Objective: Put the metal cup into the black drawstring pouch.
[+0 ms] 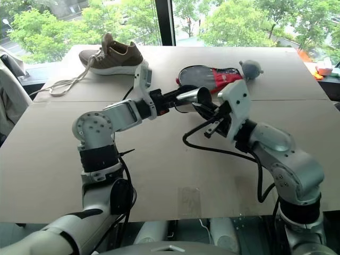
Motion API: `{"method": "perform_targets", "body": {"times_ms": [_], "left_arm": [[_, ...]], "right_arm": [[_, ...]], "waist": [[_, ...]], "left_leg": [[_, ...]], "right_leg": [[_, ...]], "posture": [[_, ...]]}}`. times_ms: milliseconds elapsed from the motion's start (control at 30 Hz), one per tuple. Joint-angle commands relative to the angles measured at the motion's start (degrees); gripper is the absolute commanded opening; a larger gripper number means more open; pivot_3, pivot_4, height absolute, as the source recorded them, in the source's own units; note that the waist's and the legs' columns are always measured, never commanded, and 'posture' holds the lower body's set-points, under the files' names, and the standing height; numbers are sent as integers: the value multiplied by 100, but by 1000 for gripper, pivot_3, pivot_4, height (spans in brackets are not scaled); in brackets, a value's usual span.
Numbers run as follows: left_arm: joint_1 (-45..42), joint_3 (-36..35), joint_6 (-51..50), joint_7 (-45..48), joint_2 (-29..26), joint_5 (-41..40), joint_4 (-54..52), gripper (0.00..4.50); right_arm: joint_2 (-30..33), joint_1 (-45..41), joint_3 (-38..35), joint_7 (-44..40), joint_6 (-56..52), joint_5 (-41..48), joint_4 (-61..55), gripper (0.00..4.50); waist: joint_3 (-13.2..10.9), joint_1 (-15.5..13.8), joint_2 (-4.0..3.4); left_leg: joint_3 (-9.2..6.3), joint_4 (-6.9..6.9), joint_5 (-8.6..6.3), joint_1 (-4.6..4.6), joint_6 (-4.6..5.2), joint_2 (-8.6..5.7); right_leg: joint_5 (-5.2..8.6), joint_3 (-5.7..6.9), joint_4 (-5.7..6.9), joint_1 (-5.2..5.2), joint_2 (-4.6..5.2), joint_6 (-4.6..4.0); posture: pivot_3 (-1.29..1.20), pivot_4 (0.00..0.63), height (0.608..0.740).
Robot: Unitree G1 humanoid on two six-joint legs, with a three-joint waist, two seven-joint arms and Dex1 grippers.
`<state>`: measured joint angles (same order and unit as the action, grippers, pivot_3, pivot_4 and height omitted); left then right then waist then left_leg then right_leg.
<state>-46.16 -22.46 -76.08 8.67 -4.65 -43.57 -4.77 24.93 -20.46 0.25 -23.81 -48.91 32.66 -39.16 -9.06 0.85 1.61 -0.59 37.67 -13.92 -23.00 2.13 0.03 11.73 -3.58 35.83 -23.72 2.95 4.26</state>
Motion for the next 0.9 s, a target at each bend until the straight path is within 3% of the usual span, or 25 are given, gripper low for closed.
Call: {"method": "perform_targets", "body": {"times_ms": [33,267,433,667,900], "left_arm": [[-127,-181,-217,-122,61,-316,-184,0],[-27,-170,-810,-5,37,-807,-468,0],[7,-161,-831,-60,-25,-829,-428,0],[-68,-196,-729,-47,-87,-833,-266,0],[-375,-676,-431,-175,20,-1067,138,0]], "right_arm": [[182,90,251,-65,595,-514,62,55],[-265,-172,627,357,1275,-1277,409,55],[-1052,-142,269,874,1301,-1104,474,55],[-2370,135,-650,1589,880,82,657,55],[-2906,427,-952,1874,238,1539,676,55]], "waist": [[0,-2,0],[-1,1,0],[-1,-9,0],[-1,-13,0],[-3,2,-4]], "left_leg": [[1,0,0,0,0,-2],[-3,0,1,2,-2,-8],[-6,-5,3,2,-7,-8],[-11,-14,5,3,-10,-8],[-10,-24,5,5,-10,3]], "right_leg": [[0,-1,0,-1,0,0],[0,-1,2,-1,-4,1],[0,-1,1,-2,-3,-1],[-1,0,1,-2,-1,-2],[0,0,0,-4,0,-3]], "posture": [[0,150,740],[0,150,740],[0,150,740],[0,150,740],[0,150,740]]}}
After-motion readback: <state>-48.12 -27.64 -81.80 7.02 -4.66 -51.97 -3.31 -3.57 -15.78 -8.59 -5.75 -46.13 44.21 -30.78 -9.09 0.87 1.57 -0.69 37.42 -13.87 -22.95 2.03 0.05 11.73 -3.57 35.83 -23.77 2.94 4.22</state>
